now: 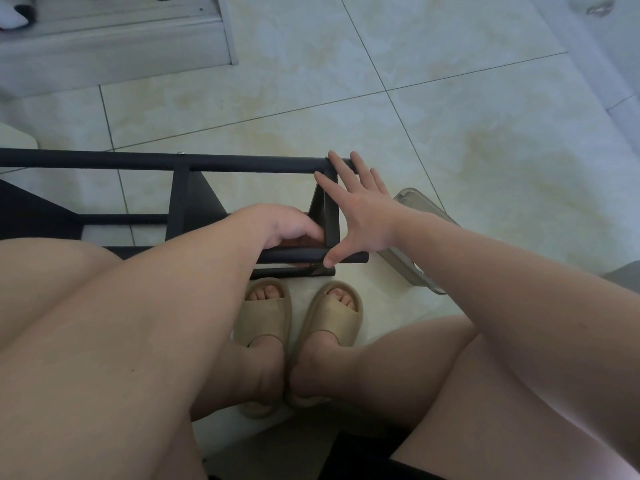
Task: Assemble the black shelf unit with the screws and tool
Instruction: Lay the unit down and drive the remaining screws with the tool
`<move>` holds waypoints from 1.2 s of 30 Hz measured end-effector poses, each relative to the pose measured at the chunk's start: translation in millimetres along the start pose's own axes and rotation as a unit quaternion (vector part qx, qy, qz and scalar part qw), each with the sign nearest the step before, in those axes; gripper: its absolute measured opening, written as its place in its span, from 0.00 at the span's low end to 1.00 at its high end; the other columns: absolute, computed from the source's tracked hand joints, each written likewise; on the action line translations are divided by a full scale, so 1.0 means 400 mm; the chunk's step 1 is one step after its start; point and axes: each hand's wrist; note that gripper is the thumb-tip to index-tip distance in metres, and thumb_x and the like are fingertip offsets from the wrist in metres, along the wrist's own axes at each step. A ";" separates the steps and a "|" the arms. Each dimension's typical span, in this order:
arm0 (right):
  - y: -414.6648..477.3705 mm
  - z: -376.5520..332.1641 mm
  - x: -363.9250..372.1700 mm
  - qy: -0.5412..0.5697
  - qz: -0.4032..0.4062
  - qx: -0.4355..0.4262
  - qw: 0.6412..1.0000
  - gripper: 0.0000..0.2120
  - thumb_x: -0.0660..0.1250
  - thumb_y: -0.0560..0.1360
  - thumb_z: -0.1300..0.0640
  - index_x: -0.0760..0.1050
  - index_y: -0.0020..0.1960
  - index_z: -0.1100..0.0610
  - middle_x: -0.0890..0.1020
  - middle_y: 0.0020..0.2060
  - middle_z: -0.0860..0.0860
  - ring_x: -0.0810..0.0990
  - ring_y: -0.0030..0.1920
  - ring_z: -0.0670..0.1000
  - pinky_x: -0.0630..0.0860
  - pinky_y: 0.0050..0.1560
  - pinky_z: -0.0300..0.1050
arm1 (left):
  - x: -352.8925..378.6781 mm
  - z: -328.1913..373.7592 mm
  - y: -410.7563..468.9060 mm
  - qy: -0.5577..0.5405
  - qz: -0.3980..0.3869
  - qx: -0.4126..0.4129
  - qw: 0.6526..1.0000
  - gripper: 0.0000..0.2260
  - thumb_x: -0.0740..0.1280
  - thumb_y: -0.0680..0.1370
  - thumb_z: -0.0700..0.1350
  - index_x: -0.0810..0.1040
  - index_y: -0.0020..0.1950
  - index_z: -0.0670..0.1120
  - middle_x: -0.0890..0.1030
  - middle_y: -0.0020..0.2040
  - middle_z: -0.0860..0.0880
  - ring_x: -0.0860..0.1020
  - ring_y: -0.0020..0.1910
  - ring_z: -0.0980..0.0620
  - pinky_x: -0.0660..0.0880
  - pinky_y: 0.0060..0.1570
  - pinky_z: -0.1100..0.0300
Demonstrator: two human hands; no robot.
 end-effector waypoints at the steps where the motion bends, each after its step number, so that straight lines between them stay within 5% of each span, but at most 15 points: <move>1: -0.001 0.000 0.000 0.001 0.000 0.000 1.000 0.71 0.76 0.56 0.25 0.40 0.83 0.52 0.32 0.80 0.54 0.29 0.78 0.62 0.37 0.77 0.64 | 0.001 0.001 -0.002 0.000 -0.002 -0.001 1.000 0.12 0.73 0.71 0.45 0.86 0.52 0.44 0.86 0.51 0.40 0.83 0.52 0.39 0.77 0.62 0.44; 5: 0.000 0.000 0.003 0.002 0.000 0.000 1.000 0.71 0.76 0.56 0.25 0.40 0.83 0.51 0.32 0.80 0.53 0.29 0.78 0.62 0.37 0.77 0.63 | -0.001 0.002 -0.004 -0.017 -0.007 -0.005 1.000 0.08 0.70 0.75 0.43 0.87 0.50 0.44 0.85 0.52 0.39 0.83 0.53 0.39 0.77 0.62 0.44; 9: 0.002 0.002 0.005 0.001 0.001 -0.002 1.000 0.70 0.75 0.56 0.25 0.39 0.83 0.51 0.31 0.80 0.53 0.28 0.78 0.62 0.37 0.77 0.63 | 0.007 0.010 -0.007 0.000 0.009 -0.021 1.000 0.07 0.69 0.76 0.44 0.86 0.45 0.45 0.85 0.43 0.43 0.82 0.40 0.47 0.80 0.45 0.54; 15: 0.004 0.007 0.009 0.001 0.000 -0.004 1.000 0.71 0.75 0.56 0.25 0.39 0.83 0.51 0.31 0.80 0.53 0.28 0.78 0.62 0.37 0.77 0.63 | 0.015 0.012 -0.019 0.047 0.030 -0.003 0.998 0.13 0.71 0.76 0.43 0.83 0.60 0.43 0.85 0.55 0.43 0.81 0.60 0.42 0.74 0.66 0.47; 21: 0.005 0.001 0.001 -0.008 -0.008 0.006 1.000 0.71 0.76 0.56 0.25 0.39 0.83 0.50 0.31 0.80 0.53 0.29 0.78 0.62 0.39 0.77 0.66 | 0.025 0.014 -0.028 0.037 0.059 0.023 0.997 0.08 0.70 0.73 0.40 0.85 0.51 0.46 0.85 0.52 0.44 0.81 0.57 0.41 0.72 0.68 0.42; 24: -0.004 -0.003 -0.004 -0.022 -0.014 0.018 1.000 0.69 0.75 0.57 0.25 0.40 0.83 0.48 0.31 0.80 0.53 0.30 0.79 0.62 0.39 0.77 0.67 | 0.044 0.028 -0.048 0.097 0.114 0.045 0.988 0.14 0.69 0.68 0.44 0.85 0.52 0.46 0.86 0.51 0.44 0.81 0.57 0.40 0.75 0.64 0.43; 27: -0.019 -0.013 -0.006 -0.025 -0.021 0.023 0.999 0.64 0.74 0.61 0.26 0.42 0.83 0.47 0.32 0.80 0.52 0.31 0.79 0.60 0.39 0.78 0.67 | 0.037 0.024 -0.073 0.191 0.161 0.051 0.967 0.08 0.68 0.71 0.48 0.82 0.46 0.47 0.84 0.48 0.45 0.81 0.49 0.43 0.77 0.58 0.47; 32: -0.055 -0.054 -0.009 -0.031 -0.031 0.022 0.999 0.50 0.71 0.70 0.30 0.52 0.82 0.48 0.40 0.82 0.52 0.43 0.81 0.58 0.51 0.78 0.63 | 0.005 -0.006 -0.141 0.341 0.202 0.008 0.918 0.17 0.62 0.79 0.62 0.74 0.40 0.51 0.77 0.43 0.50 0.76 0.45 0.49 0.72 0.53 0.50; 36: -0.081 -0.093 -0.022 -0.046 -0.021 0.026 0.998 0.38 0.70 0.75 0.39 0.62 0.79 0.49 0.53 0.81 0.51 0.60 0.77 0.59 0.66 0.71 0.59 | -0.007 -0.021 -0.212 0.354 0.188 -0.003 0.916 0.22 0.61 0.77 0.67 0.79 0.43 0.49 0.81 0.41 0.50 0.79 0.45 0.48 0.75 0.56 0.50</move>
Point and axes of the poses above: each hand's wrist, its own y-axis towards the middle knuckle, its own x-axis out of the palm, z = x × y
